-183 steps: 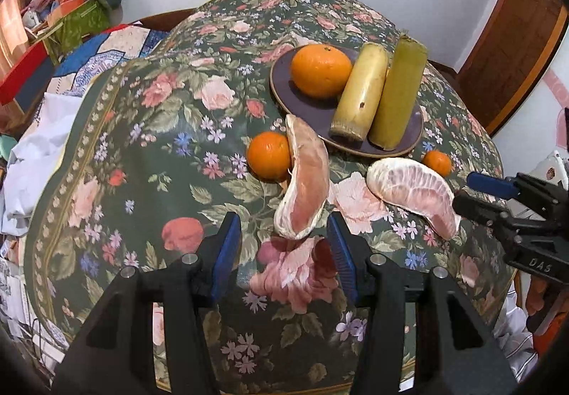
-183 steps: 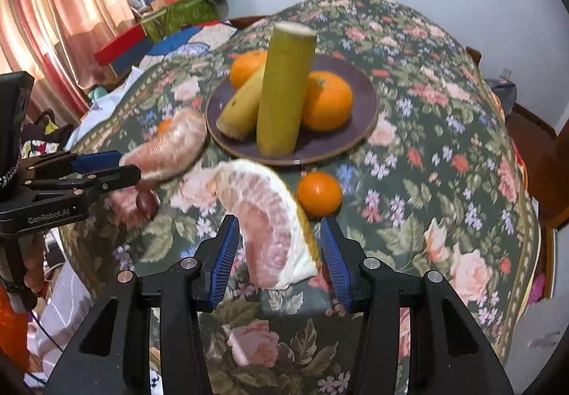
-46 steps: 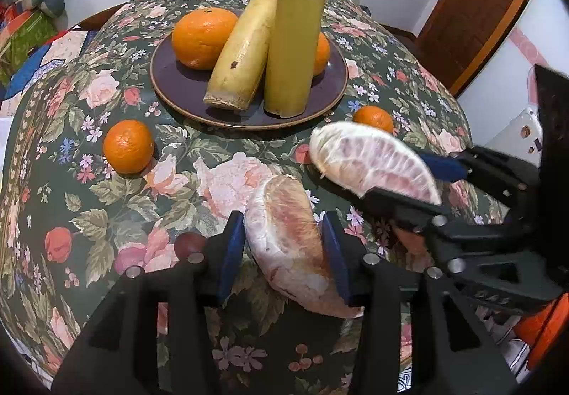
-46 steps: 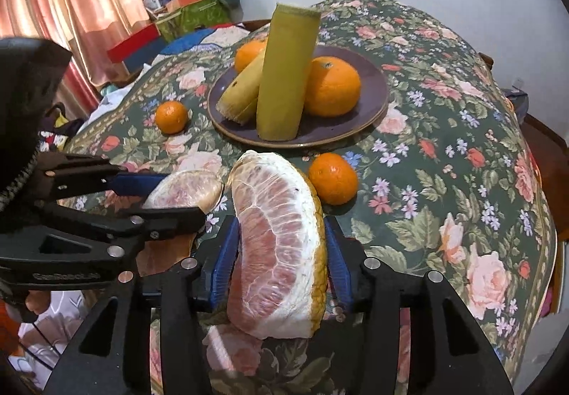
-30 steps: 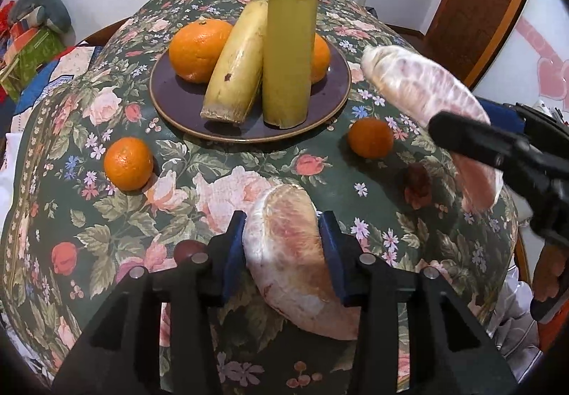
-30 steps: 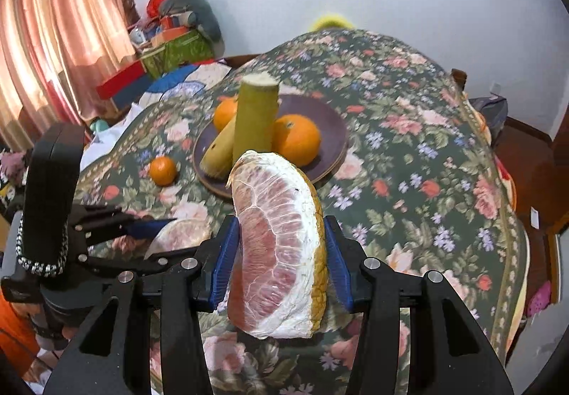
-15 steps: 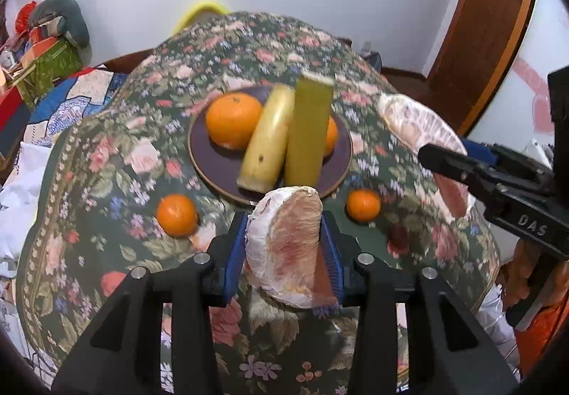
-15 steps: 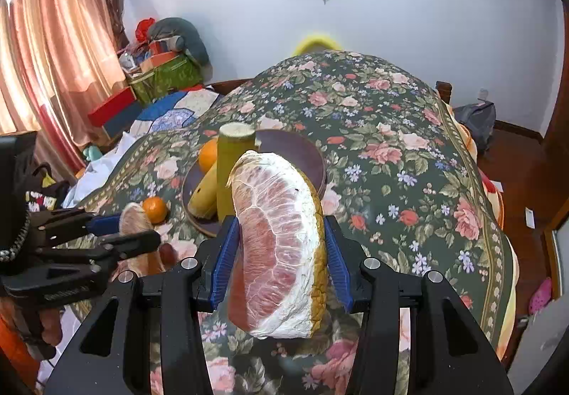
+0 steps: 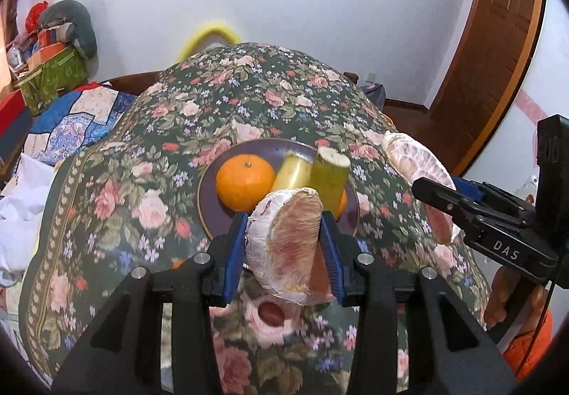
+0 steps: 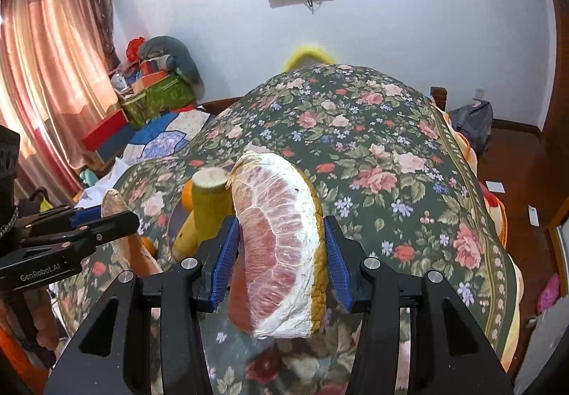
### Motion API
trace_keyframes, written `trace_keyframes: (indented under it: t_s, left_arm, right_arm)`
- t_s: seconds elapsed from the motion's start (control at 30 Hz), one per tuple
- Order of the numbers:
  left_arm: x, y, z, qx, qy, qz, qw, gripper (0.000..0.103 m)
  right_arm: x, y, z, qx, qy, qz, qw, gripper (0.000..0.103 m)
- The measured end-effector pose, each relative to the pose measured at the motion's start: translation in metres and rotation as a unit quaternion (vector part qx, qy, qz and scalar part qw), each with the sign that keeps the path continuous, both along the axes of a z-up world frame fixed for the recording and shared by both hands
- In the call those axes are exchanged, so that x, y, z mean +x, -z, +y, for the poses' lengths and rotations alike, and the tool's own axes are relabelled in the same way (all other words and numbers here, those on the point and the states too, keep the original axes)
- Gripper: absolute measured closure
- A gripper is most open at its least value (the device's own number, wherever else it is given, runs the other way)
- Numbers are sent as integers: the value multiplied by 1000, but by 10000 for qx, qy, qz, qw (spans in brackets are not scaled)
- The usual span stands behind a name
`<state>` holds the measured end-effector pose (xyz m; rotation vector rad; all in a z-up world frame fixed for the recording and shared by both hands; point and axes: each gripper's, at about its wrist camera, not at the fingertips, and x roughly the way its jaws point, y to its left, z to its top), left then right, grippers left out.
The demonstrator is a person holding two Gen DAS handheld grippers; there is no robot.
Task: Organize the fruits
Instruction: 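Lower the right tool's segment onto the plate while the left tool places its segment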
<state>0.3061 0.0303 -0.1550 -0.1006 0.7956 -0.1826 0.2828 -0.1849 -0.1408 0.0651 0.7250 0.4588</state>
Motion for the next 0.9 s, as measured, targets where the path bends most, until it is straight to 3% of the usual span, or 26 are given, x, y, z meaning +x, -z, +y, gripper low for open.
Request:
trace_keyframes:
  t_s: [0.37, 0.77, 0.9]
  left_arm:
    - [35, 6, -3, 125, 32, -24, 9999, 63]
    - [82, 6, 19, -248, -55, 60, 9997, 63]
    - [101, 11, 22, -189, -169, 131, 9996, 63]
  right_arm:
    - [37, 7, 9, 24, -45, 55, 10000, 59]
    - [75, 23, 31, -137, -332, 258, 9990, 59]
    - [87, 30, 35, -171, -389, 398, 9983, 59]
